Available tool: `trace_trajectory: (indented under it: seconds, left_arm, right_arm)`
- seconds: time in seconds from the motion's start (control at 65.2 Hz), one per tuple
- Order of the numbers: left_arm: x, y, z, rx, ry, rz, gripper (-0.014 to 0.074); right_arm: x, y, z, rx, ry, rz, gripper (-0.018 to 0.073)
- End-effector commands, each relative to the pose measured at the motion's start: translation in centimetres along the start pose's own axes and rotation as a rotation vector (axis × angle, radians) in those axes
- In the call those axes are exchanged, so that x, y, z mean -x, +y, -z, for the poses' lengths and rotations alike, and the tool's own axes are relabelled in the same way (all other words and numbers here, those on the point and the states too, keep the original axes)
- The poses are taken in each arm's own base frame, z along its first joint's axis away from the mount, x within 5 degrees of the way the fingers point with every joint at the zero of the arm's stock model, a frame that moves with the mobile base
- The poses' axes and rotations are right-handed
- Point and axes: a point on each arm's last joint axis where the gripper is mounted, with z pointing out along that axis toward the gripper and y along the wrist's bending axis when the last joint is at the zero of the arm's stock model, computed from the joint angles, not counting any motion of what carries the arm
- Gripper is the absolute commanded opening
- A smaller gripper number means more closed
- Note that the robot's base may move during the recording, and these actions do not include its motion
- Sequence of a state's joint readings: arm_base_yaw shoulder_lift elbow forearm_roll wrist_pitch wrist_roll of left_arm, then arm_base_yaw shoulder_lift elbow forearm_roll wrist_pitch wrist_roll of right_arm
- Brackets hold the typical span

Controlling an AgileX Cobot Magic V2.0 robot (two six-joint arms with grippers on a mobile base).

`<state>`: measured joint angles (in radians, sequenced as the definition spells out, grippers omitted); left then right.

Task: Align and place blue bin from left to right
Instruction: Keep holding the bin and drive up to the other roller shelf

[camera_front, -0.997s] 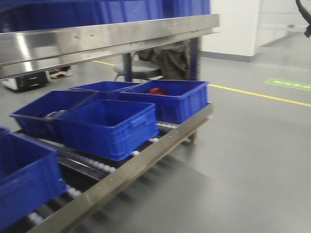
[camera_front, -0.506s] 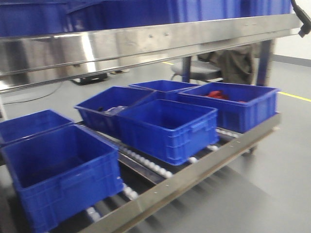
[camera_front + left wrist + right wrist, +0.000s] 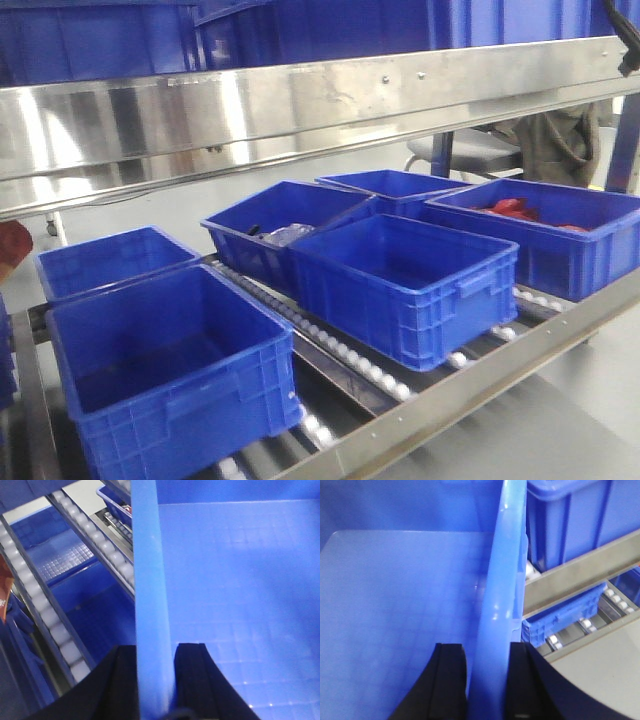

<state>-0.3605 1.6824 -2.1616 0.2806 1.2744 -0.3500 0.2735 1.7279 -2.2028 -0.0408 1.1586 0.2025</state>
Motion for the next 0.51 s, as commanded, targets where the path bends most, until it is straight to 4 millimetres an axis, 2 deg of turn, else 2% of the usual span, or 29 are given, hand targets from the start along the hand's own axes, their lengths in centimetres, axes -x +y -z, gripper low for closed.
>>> trace_trajectory:
  seconds: [0.0, 0.491]
  left_arm:
    - [0.95, 0.23, 1.42, -0.013, -0.102, -0.006, -0.0009]
    - [0.95, 0.23, 1.42, -0.013, -0.102, -0.006, -0.0009]
  right_arm:
    - [1.64, 0.07, 1.82, 0.007, -0.167, 0.039, -0.0081]
    - [1.64, 0.07, 1.82, 0.007, -0.167, 0.039, -0.0081]
